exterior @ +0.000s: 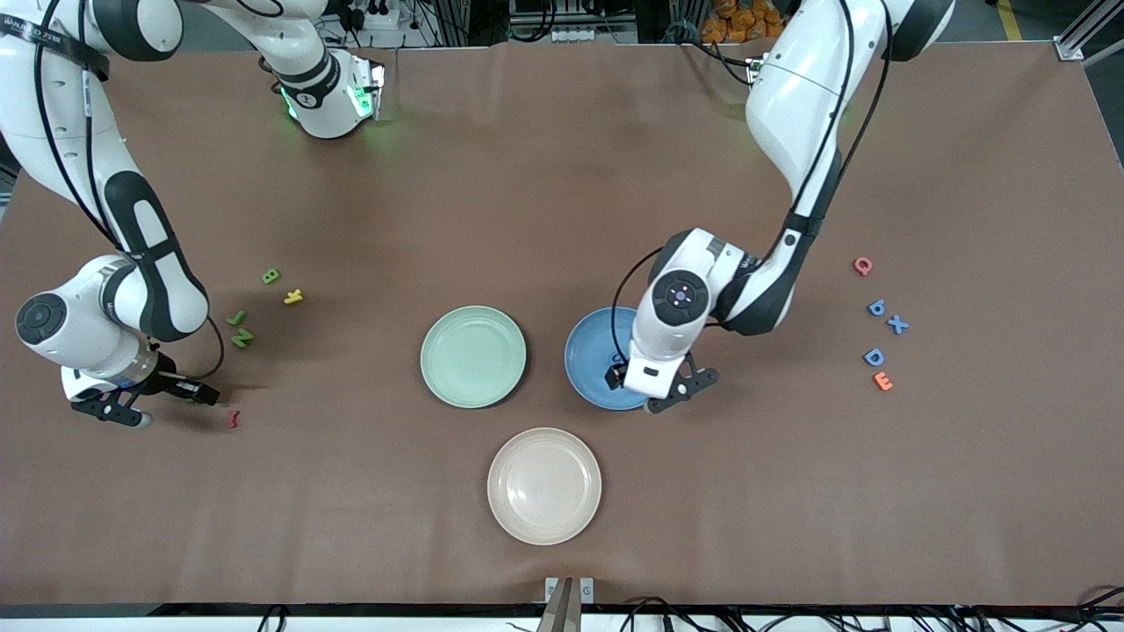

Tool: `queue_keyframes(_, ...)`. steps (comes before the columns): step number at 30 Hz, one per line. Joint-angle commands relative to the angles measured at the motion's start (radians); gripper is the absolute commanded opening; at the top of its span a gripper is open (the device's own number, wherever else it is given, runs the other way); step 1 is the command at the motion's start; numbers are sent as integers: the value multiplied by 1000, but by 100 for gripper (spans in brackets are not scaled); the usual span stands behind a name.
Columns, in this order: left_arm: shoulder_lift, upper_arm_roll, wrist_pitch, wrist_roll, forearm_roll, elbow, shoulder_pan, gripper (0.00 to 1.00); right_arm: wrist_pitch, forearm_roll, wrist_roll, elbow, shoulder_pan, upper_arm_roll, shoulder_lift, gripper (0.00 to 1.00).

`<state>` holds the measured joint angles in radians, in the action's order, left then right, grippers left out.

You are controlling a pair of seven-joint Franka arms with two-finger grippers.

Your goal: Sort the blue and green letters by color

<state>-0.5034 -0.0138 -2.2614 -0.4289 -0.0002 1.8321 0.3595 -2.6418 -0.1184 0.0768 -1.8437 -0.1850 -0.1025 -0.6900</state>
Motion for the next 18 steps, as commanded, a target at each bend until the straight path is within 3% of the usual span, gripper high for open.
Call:
queue_keyframes(1, 131, -6, -84, 149, 0, 199, -76, 100, 62, 2, -44, -34, -2, 10, 64, 0)
queue_keyframes(13, 174, -5, -96, 423, 5, 285, -284, 100, 103, 0, -92, -35, 10, 20, 104, 0)
queue_keyframes(18, 177, -6, -121, 519, 57, 311, -375, 100, 132, -1, -173, -35, 50, 21, 125, 0)
